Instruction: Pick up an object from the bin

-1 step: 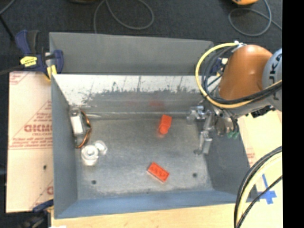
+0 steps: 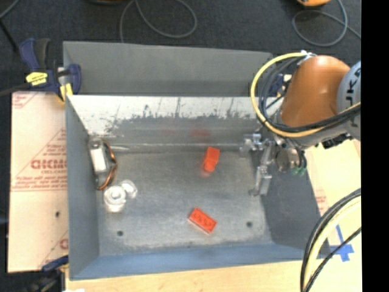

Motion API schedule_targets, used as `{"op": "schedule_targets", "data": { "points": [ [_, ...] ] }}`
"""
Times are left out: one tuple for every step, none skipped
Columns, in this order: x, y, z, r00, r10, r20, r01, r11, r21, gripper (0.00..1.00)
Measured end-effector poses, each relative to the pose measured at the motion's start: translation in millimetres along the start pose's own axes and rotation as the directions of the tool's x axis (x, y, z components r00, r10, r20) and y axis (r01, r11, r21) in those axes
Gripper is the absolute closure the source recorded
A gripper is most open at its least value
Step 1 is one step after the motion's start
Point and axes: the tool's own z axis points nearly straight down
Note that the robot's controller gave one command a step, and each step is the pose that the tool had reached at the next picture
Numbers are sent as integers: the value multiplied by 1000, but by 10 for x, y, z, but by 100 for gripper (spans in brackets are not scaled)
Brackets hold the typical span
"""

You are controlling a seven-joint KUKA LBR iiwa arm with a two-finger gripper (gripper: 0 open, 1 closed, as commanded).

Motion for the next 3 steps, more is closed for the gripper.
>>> {"op": "schedule_targets", "data": {
  "points": [
    [90,180,359,998,-65,4,65,998,1,0],
    [531,301,545,1000,-23,0,23,1000,-1,0],
    [639,419,745,1000,26,-2,-26,1000,0,0]
  ]
}}
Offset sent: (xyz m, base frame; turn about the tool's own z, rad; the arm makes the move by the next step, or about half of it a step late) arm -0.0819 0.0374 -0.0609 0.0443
